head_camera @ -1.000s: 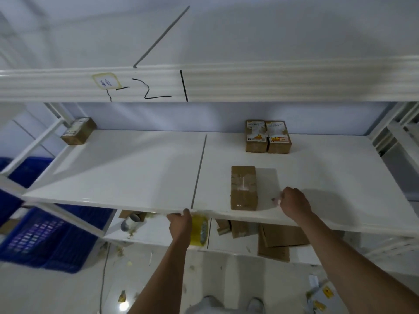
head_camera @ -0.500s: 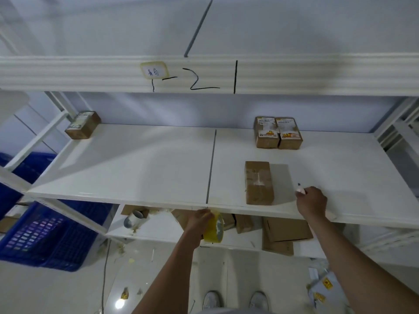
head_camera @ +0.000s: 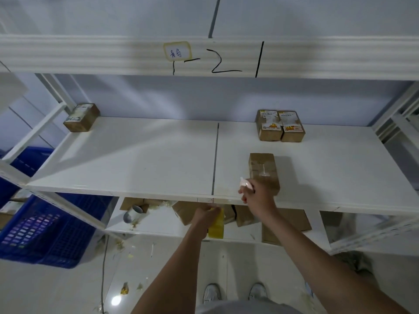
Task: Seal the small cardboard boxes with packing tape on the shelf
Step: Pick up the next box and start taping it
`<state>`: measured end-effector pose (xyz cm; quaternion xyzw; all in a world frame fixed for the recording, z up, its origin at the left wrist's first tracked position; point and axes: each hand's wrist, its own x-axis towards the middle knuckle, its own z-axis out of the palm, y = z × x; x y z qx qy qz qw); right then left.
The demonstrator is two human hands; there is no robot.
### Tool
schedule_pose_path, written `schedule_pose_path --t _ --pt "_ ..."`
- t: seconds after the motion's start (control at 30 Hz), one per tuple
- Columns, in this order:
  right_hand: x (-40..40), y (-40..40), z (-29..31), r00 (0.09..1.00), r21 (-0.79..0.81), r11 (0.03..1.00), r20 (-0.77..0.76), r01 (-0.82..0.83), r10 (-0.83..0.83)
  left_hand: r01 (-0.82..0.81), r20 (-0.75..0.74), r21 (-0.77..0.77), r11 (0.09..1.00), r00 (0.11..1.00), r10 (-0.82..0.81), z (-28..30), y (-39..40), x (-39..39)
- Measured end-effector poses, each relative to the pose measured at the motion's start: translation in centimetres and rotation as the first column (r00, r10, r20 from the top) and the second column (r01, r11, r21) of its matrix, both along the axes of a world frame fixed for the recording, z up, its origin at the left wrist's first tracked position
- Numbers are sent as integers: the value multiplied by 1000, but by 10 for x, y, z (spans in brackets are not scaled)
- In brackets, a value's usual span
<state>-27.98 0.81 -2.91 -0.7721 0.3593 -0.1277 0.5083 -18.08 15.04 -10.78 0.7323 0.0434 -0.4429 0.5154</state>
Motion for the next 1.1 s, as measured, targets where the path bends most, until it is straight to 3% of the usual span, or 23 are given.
schedule_pose_path --t 0.1,0.27,0.4,0.57,0.7,0.87,1.1 --pt "4 9 -11 996 -41 998 -83 -44 41 18 7 21 1000 1000 -18 2 -2 1" --pt "8 12 -16 992 -17 1000 -125 1 -3 128 -191 -129 983 970 -151 16 7 10" --pt "12 15 -16 986 0 1000 -166 -26 26 115 -208 -154 981 967 -146 2 16 7" --pt "8 21 -23 978 7 998 -199 -60 60 121 -154 -83 989 979 -133 0 12 3" --pt "3 21 -25 975 17 999 -219 -38 41 168 -160 76 983 975 -154 -18 24 -9" --pt "-3 18 -26 974 43 999 -227 -9 19 60 -150 -51 997 986 -67 -22 26 -21" --pt "2 21 -20 971 35 998 -234 -45 52 101 -253 -131 986 958 -132 -12 37 -20"
